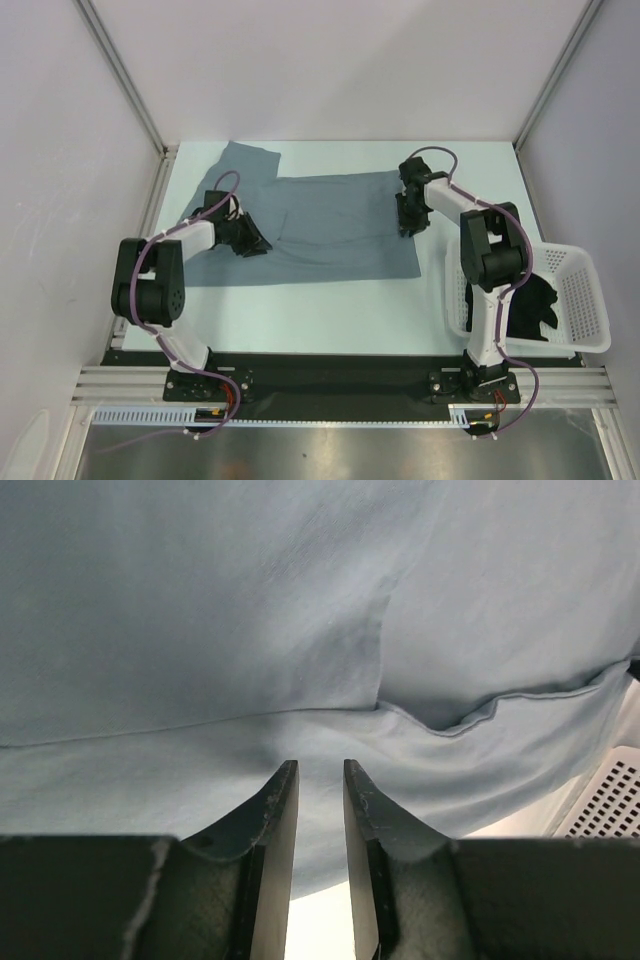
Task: Fold and stack the t-shirts
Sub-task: Fold the tshirt
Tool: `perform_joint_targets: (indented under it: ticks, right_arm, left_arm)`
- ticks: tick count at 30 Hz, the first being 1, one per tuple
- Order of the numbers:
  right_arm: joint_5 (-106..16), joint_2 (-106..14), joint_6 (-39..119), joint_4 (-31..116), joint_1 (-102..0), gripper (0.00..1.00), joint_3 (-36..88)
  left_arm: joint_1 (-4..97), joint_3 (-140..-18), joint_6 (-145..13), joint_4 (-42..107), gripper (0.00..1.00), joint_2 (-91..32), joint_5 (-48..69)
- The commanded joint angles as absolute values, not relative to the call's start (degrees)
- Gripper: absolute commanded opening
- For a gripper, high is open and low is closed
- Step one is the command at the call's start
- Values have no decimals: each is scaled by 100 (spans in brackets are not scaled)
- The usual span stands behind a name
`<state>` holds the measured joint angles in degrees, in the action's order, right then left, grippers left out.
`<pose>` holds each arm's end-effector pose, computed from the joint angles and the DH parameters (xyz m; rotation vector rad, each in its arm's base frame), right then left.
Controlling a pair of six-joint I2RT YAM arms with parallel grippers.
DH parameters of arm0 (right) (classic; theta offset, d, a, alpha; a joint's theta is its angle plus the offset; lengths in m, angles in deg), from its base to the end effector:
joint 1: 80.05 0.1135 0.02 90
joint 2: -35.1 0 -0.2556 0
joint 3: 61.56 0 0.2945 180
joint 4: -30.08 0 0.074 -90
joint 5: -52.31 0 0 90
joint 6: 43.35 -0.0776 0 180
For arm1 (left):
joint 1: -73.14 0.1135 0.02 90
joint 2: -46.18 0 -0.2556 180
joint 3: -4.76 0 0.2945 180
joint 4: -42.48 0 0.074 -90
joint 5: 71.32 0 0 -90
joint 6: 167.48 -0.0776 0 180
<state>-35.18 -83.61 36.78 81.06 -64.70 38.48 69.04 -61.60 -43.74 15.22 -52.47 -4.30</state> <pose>0.4585 0.1223 0.1013 -0.1222 2.7825 0.0496 0.3780 -0.0575 0.0835 -0.5402 2.6193 -0.7491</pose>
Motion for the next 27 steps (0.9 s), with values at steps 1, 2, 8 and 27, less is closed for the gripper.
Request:
perform_joint_targets:
  ticks: [1, 2, 8, 27]
  right_arm:
    - [-3400, -8452, 3742, 8156, -6494, 30, 4159]
    - [-3304, -8417, 3751, 8156, -6494, 32, 4151]
    - [-3250, -8390, 3751, 8191, -6546, 39, 4133]
    - [-2969, -8293, 3646, 8323, -6669, 0, 4080]
  left_arm:
    - [6822, -6420, -4259, 1623, 30, -5323, -575]
    - [6804, -6447, -4259, 1623, 30, -5340, -584]
    - [6716, -6517, -4180, 1666, 29, -5542, -619]
    - [6690, -6588, -4153, 1535, 29, -5964, -355]
